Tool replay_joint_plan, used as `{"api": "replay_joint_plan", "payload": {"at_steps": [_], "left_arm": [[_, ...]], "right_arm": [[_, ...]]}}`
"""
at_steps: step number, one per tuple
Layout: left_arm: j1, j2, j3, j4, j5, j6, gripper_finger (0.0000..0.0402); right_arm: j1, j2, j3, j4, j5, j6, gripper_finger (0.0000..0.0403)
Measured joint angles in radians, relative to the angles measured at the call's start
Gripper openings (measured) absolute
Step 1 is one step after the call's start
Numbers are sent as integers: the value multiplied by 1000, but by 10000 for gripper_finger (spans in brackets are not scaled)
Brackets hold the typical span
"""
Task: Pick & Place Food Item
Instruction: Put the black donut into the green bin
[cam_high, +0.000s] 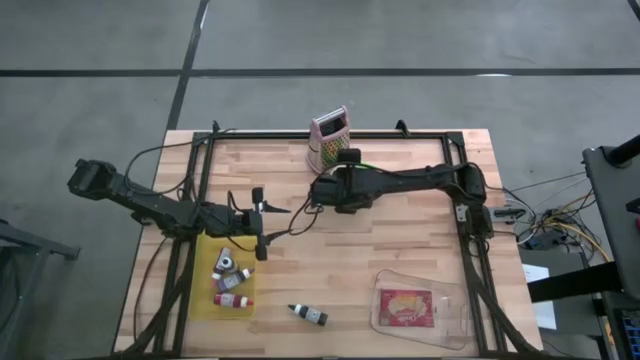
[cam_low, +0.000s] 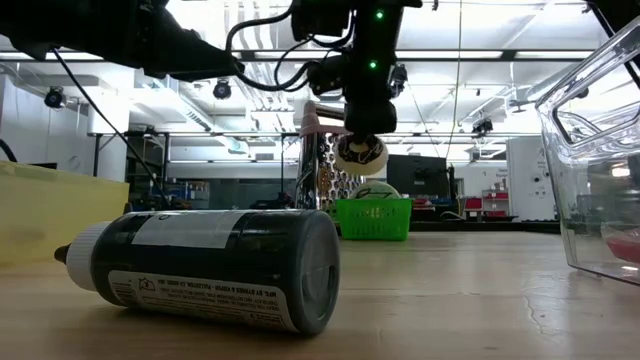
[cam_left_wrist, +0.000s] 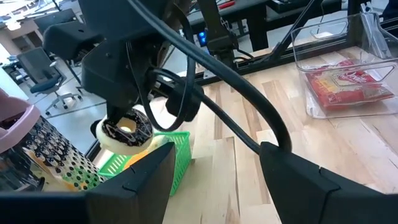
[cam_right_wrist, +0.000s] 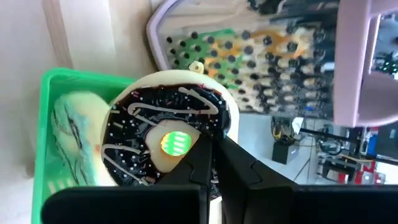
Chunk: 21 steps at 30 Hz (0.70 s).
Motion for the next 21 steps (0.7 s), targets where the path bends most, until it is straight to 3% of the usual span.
{"api": "replay_joint_plan", "payload": {"at_steps": [21], "left_arm": [[0,0,0,-17,3,-7,241]], "right_arm": [[7,-19,-9,-53,-292,76,8]]}}
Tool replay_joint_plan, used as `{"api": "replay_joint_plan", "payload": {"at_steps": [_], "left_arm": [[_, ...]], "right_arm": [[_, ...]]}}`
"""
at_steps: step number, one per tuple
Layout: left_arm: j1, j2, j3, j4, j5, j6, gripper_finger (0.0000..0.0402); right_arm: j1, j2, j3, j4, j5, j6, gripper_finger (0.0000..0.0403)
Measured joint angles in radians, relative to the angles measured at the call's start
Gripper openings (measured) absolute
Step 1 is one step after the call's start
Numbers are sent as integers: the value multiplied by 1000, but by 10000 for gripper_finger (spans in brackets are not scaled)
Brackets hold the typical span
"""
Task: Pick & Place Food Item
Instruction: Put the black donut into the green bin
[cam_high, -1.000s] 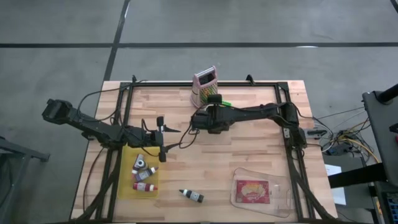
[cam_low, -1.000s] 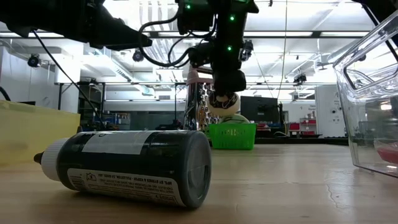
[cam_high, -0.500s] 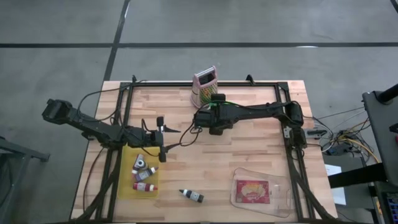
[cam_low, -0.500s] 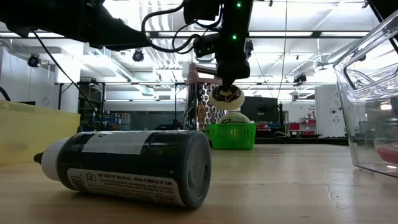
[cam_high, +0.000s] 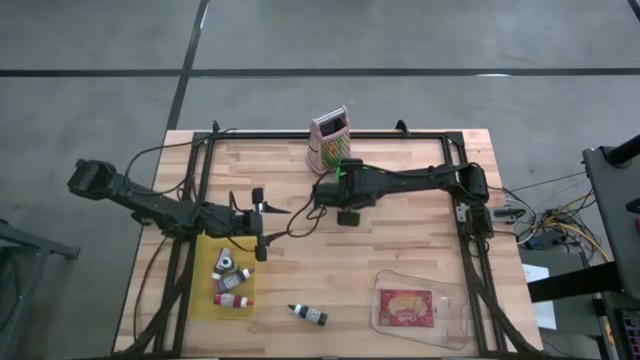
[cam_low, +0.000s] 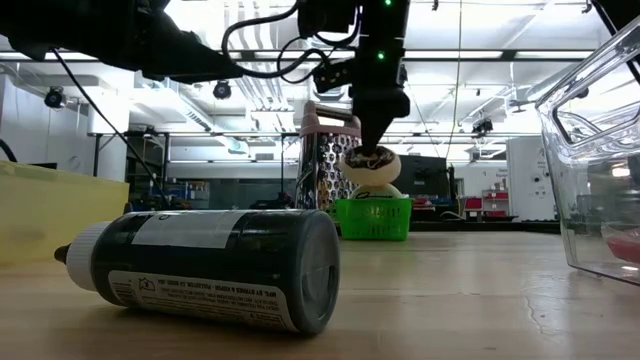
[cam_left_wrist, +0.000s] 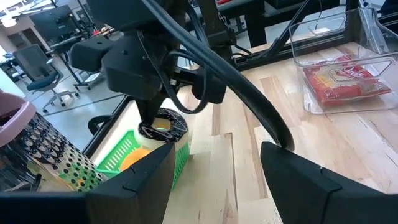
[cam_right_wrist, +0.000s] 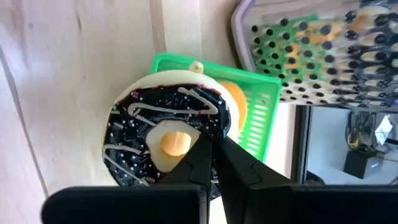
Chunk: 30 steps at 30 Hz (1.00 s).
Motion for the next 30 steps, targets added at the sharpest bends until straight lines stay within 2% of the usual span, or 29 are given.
{"api": "replay_joint_plan", "payload": {"at_steps": [6,11,18,25,30], "left_arm": [[0,0,0,0,0,0,241],[0,0,0,1,0,-1,241],[0,0,0,2,-1,0,241],[0,0,0,2,-3,-1,241],[0,0,0,2,-3,-6,241]], "right_arm": [[-8,0,-64,22,5,5,8],[-26,0,-142,79,102,4,8],[-54,0,-160,97,134,-12,8],[-121,0,-162,183,124,-94,8],[-178,0,-171,198,73,-106,8]]}}
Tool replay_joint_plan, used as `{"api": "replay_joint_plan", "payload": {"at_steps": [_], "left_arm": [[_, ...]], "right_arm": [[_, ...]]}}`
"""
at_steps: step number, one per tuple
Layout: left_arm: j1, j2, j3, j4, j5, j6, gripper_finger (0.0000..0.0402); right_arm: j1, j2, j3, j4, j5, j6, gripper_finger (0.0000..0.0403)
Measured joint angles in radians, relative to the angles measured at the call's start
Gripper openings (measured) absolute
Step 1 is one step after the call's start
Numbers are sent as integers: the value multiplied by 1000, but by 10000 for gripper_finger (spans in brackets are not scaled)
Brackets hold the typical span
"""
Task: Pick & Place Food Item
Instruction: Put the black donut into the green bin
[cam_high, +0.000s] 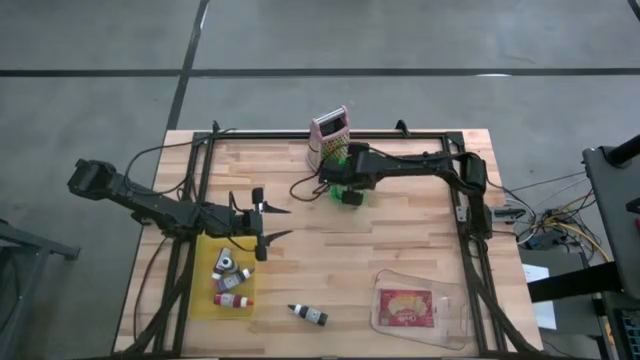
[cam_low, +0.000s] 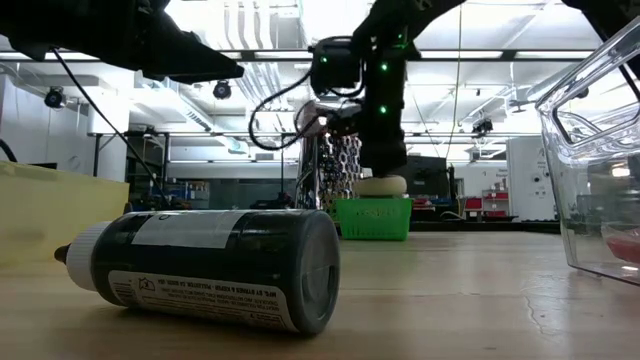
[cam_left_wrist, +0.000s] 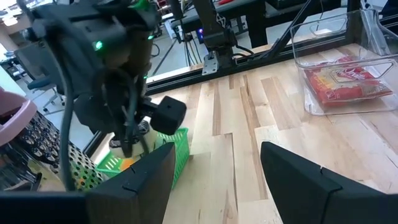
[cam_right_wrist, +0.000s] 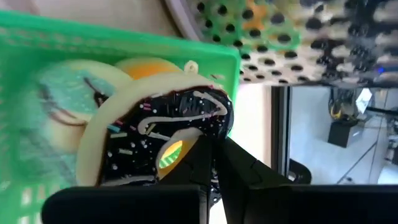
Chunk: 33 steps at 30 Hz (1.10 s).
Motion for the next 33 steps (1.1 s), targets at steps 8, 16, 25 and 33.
{"api": "replay_joint_plan", "payload": {"at_steps": [8,16,25,33], "left_arm": [[0,0,0,0,0,-2,241],[0,0,0,0,0,-2,241],[0,0,0,0,0,-2,241],[0,0,0,0,1,-2,241]], "right_arm": [[-36,0,-44,40,-95,-26,8],[-35,0,-49,51,-95,-29,9],[-35,0,-49,62,-100,-1,45],[-35,0,-49,61,-124,37,116]]}}
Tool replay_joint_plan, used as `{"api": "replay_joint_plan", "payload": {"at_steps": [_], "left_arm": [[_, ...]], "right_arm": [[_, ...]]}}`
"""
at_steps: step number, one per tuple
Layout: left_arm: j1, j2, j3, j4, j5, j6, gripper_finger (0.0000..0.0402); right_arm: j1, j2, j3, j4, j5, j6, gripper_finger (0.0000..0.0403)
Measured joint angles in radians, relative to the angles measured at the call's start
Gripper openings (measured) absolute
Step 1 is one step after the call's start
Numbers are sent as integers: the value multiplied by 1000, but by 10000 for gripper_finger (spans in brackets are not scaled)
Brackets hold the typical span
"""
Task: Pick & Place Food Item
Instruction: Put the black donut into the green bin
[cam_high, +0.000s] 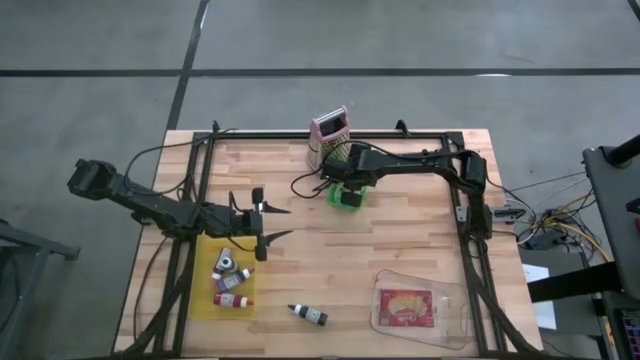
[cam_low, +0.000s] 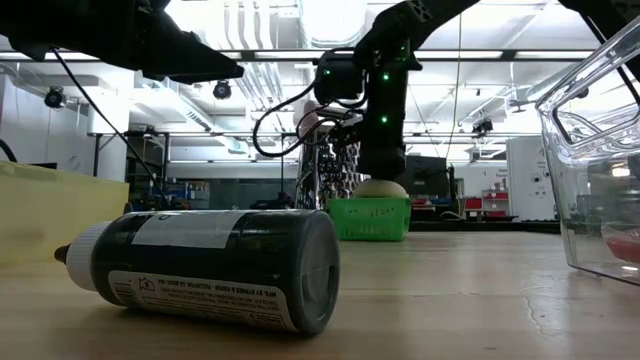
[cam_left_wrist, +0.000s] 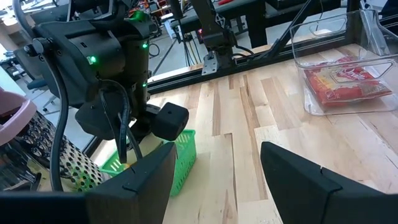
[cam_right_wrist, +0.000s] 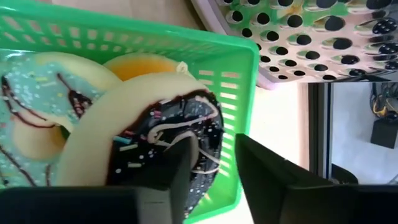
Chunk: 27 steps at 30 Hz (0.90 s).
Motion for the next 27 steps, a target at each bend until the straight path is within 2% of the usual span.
{"api": "replay_joint_plan", "payload": {"at_steps": [8,13,19,27], "left_arm": [[0,0,0,0,0,0,241],[0,0,0,0,0,0,241],[0,0,0,0,0,0,241],[0,0,0,0,2,0,241]], "right_arm": [[3,-2,0,-4,1,11,213],[4,-19,0,-9,0,14,257],[10,-82,0,-23,-3,46,290],[30,-139,0,-18,-20,50,309]]}}
